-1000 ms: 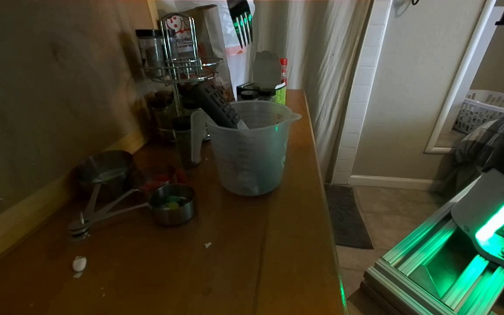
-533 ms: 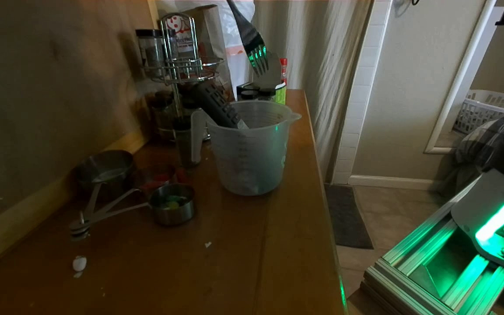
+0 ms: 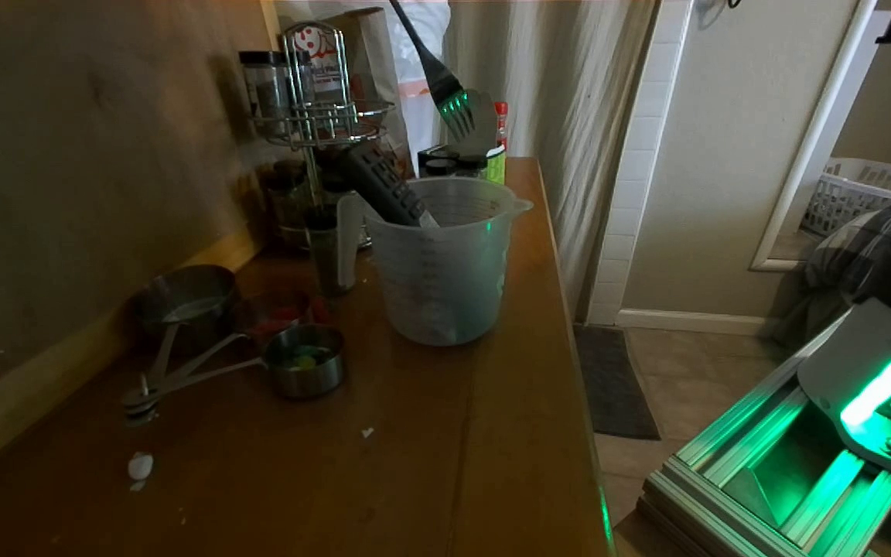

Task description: Put the fork in the jar

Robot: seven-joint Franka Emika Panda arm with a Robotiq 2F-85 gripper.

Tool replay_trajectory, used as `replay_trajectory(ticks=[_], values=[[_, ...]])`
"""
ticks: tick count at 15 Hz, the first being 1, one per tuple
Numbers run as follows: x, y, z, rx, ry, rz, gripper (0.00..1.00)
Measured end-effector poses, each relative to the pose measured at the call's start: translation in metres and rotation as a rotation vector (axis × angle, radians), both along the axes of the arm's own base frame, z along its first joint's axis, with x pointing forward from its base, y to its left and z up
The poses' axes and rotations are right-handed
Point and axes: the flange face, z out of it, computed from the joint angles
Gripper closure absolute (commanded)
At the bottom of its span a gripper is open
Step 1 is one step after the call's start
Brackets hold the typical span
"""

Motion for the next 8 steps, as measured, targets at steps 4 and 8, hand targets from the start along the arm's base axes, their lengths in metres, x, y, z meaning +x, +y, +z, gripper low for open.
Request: replay_trajectory(ticks=[4, 8], values=[[0.0106, -0.008, -0.004, 0.007, -0.008, -0.033, 0.46], [0.0116, -0.008, -0.0066, 0.032, -0.001, -0.045, 0.18]])
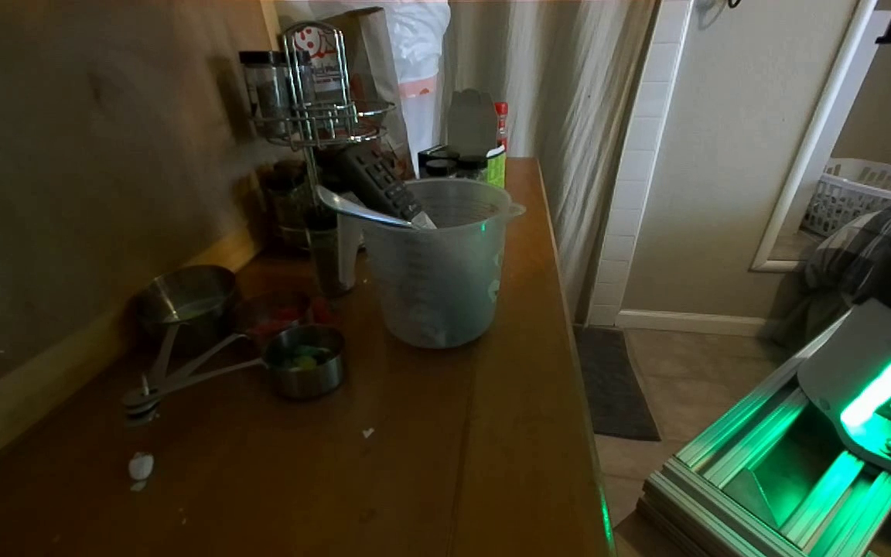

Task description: Put the fork in the jar

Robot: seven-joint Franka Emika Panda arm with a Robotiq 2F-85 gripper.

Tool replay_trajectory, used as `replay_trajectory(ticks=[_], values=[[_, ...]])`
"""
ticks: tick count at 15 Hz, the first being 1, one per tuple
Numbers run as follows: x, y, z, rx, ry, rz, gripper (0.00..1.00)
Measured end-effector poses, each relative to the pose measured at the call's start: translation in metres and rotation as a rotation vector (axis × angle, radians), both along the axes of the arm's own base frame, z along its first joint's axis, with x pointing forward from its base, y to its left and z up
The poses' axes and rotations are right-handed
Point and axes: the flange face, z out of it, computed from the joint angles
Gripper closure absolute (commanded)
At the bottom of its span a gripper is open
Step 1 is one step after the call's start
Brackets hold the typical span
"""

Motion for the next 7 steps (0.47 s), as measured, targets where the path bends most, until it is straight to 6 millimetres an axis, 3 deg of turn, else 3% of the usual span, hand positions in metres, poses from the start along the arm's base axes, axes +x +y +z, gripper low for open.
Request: replay_trajectory(ticks=[3, 7], values=[[0.0, 0.0, 0.003, 0.001, -0.017, -0.01, 0.01], [-0.003, -0.009, 0.039, 0.008, -0.155, -0.045, 0.0]])
